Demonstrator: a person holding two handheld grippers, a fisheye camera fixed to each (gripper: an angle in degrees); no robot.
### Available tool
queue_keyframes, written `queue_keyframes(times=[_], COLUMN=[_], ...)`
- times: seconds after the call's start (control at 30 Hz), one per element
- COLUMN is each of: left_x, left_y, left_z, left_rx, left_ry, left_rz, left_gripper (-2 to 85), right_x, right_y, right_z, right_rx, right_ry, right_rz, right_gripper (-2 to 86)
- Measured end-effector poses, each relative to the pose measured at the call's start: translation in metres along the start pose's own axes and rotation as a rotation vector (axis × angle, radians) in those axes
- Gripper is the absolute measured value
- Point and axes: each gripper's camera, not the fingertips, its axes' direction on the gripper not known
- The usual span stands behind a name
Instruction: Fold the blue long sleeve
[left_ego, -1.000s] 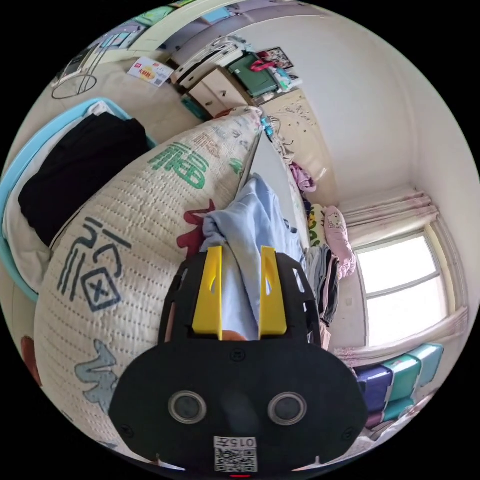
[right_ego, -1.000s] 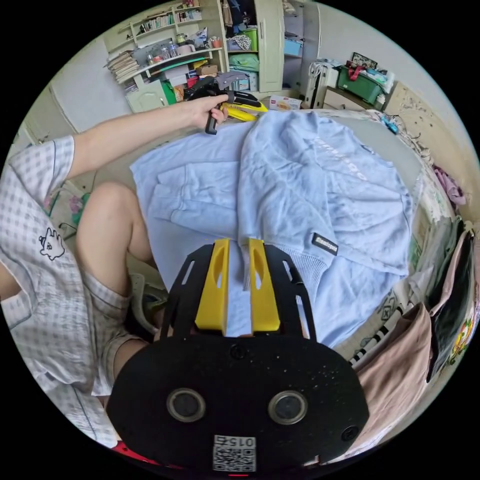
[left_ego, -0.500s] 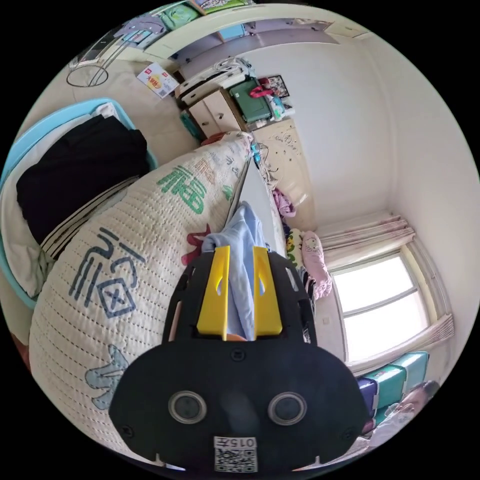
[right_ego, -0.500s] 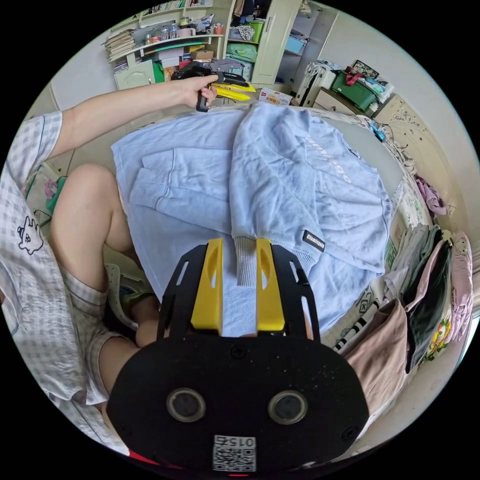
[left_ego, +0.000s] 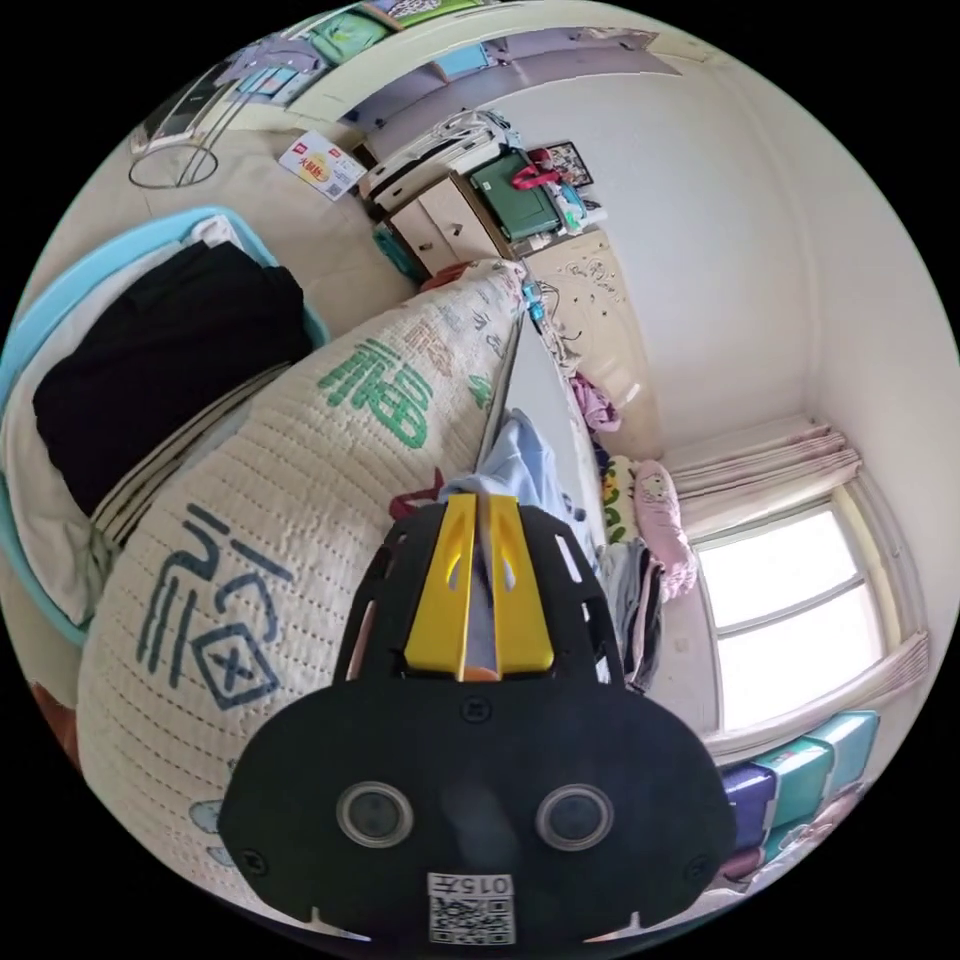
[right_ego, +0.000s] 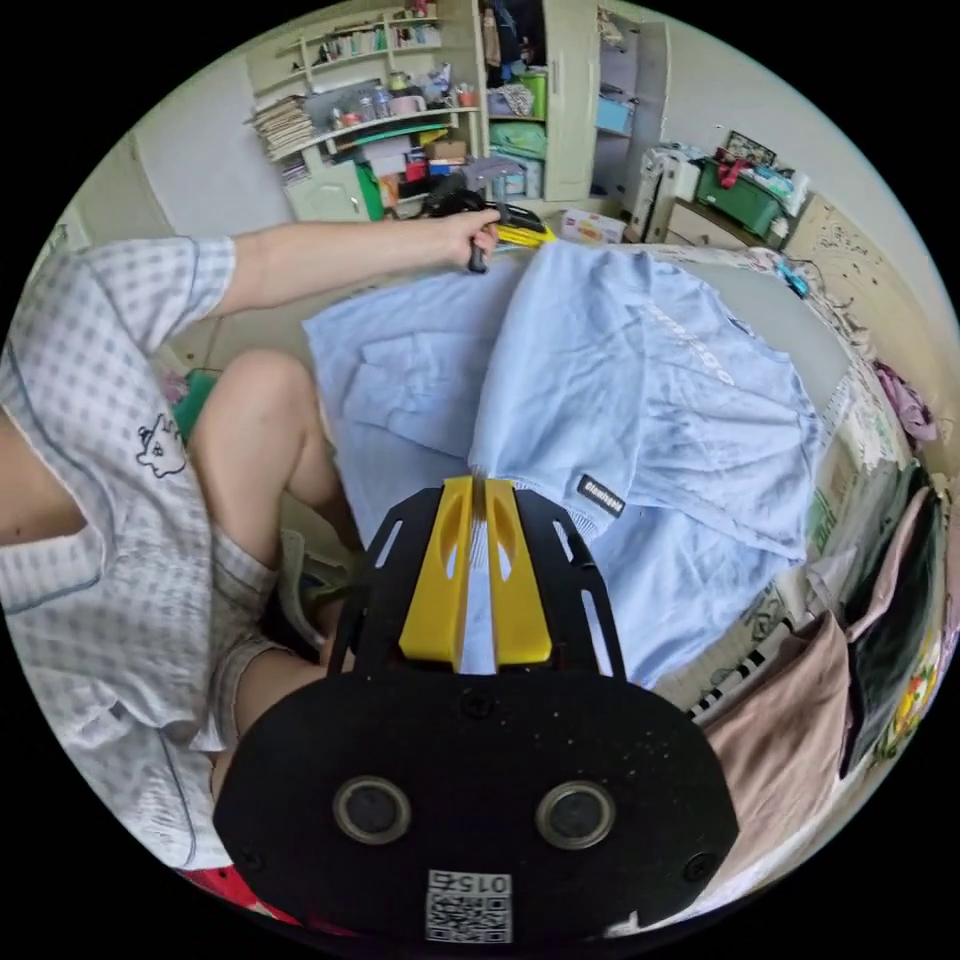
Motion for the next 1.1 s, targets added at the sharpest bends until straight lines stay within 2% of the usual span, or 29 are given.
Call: queue_keyframes(times=[0.07, 0.13, 0.23, 0.3, 0.37, 0.43, 0.53, 0.6, 0.73, 0.97, 1.1], left_x=[-0.01, -0.019, -0.015, -0.003, 0.018, 0.052, 0.106, 0.121, 0.124, 0.12, 0.118], left_y=[0.002, 0.003, -0.001, -0.008, -0.014, -0.019, -0.021, -0.022, -0.024, -0.03, -0.027], left_z=[0.004, 0.005, -0.007, -0.027, -0.032, -0.023, 0.014, 0.053, 0.106, 0.163, 0.173], left_rx=[-0.02, -0.026, -0.036, -0.011, -0.016, -0.044, -0.081, -0.112, -0.133, -0.153, -0.144], left_ry=[-0.025, 0.021, -0.059, -0.126, -0.066, -0.074, -0.14, -0.107, -0.07, -0.127, -0.212], left_rz=[-0.036, -0.066, -0.027, 0.027, 0.101, 0.203, 0.349, 0.321, 0.245, 0.187, 0.227], left_gripper=[1.7, 2.1, 4.3, 5.3, 5.9, 6.2, 6.8, 6.9, 6.9, 1.5, -0.4], right_x=[0.001, 0.008, 0.034, 0.07, 0.096, 0.114, 0.128, 0.131, 0.126, 0.135, 0.137], right_y=[-0.011, -0.012, 0.008, 0.033, 0.048, 0.051, 0.039, 0.027, 0.018, 0.034, 0.034], right_z=[0.021, 0.016, -0.024, -0.058, -0.068, -0.065, -0.051, -0.04, -0.046, -0.089, -0.093], right_rx=[-0.093, -0.077, 0.062, 0.233, 0.289, 0.25, 0.14, 0.071, 0.062, 0.069, -0.042], right_ry=[0.002, -0.032, -0.103, -0.083, -0.01, 0.059, 0.008, -0.018, -0.022, 0.012, 0.071], right_rz=[-0.007, 0.005, 0.052, 0.216, 0.373, 0.481, 0.496, 0.476, 0.403, 0.409, 0.385], right_gripper=[4.0, 4.9, 4.4, 4.5, 6.0, 8.0, 10.1, 10.3, 5.9, 0.2, 0.1])
